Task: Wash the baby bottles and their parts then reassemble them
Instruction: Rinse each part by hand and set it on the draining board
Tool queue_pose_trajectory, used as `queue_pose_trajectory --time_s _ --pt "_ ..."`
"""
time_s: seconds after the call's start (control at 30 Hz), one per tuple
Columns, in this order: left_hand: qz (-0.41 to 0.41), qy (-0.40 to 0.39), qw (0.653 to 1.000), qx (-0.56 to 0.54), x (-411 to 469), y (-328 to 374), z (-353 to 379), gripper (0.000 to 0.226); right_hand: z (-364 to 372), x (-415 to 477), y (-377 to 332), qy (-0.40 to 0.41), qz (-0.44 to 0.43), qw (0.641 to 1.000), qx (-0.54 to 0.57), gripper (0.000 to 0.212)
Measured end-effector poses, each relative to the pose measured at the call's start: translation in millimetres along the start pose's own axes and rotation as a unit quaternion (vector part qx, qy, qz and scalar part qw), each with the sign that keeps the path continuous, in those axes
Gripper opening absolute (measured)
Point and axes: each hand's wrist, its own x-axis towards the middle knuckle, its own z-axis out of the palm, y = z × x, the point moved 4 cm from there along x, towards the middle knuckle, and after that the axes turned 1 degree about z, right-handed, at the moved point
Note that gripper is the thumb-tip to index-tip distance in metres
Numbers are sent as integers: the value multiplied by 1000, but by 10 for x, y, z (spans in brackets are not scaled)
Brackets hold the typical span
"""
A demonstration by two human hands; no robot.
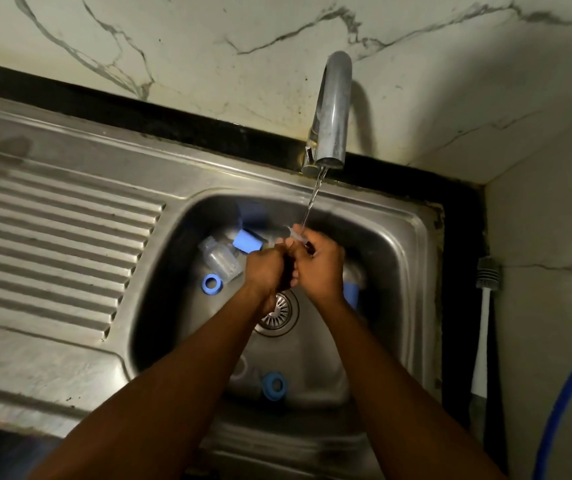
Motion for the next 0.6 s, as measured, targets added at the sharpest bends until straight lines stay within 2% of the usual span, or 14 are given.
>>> queue_pose_trajectory --time_s 0.1,0.2,0.27,0.37,0.47,0.53,0.6 --pt "47 2 996 71 58 67 -10 25 30 6 -22 -5 -31 996 -79 33" --pt "99 -17 990 97 45 140 9 21 30 30 37 19 44 997 -58 16" --pt "120 -28 985 122 27 158 1 20 49 35 32 -16 38 996 -79 11" --pt "145 -59 979 131 -26 147 -8 21 27 70 -35 -51 47 988 -138 23" --pt "128 -63 985 101 -6 148 -15 25 79 168 -85 -93 85 974 -188 18" --pt "105 -58 990 75 35 158 -11 27 85 249 -129 -95 107 978 -154 19" --pt "94 -72 990 75 63 188 2 26 58 318 -145 -83 159 983 -49 27"
